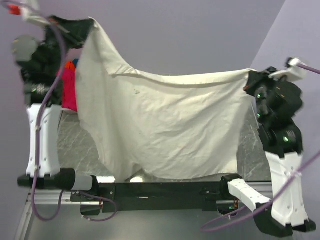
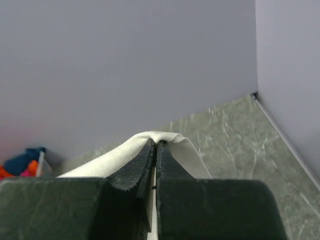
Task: Fold and stack the t-shirts
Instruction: Flatten the tshirt out, then fold the tshirt
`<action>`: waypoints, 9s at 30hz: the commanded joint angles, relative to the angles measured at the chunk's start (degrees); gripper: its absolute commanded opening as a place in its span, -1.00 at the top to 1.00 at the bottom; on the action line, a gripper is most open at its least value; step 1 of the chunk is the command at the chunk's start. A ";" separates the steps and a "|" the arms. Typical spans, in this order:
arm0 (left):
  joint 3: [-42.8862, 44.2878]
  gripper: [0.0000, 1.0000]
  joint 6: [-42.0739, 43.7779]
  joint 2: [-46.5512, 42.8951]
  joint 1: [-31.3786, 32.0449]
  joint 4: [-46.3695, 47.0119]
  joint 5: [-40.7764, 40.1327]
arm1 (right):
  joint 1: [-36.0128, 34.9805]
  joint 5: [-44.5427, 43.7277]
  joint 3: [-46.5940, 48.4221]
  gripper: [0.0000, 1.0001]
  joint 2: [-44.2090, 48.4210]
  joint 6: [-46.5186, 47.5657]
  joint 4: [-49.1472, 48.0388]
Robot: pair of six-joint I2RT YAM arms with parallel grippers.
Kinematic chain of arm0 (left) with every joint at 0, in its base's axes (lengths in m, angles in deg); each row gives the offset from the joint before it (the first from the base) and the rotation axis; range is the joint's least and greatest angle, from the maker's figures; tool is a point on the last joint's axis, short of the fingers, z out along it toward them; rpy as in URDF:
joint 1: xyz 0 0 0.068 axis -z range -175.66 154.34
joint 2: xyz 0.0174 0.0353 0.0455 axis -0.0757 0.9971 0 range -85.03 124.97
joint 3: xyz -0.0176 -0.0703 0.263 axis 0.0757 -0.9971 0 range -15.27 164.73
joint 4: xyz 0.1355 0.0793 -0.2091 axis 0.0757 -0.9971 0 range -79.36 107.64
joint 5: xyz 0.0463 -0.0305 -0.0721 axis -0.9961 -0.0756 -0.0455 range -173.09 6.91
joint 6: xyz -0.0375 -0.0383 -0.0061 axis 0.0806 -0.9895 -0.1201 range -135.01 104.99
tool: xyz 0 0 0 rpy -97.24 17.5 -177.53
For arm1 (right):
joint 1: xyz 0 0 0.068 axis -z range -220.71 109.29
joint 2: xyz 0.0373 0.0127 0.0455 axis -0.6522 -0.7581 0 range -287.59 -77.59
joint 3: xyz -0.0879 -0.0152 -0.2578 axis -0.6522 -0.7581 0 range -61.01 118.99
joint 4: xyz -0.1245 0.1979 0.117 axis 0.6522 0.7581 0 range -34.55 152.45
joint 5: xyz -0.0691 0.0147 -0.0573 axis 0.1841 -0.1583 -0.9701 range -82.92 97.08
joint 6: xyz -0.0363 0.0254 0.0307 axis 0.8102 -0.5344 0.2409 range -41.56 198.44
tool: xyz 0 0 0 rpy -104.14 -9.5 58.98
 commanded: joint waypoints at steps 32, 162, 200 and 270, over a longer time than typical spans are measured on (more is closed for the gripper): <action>9.49 0.99 22.92 -15.56 6.23 -14.58 -11.08 | 0.21 -7.79 8.61 1.00 12.58 6.24 3.76; -51.05 -0.99 14.40 18.89 13.17 -11.24 -14.60 | -2.25 22.52 -33.65 -0.62 -37.86 -12.21 -0.46; -21.94 -0.99 22.31 30.98 11.67 -18.88 -17.49 | -2.17 23.14 -5.80 -0.61 -54.40 -9.58 8.59; -67.58 0.99 14.13 -0.35 7.64 -17.92 -21.01 | 17.96 14.97 -52.55 -0.66 -13.78 -22.05 14.83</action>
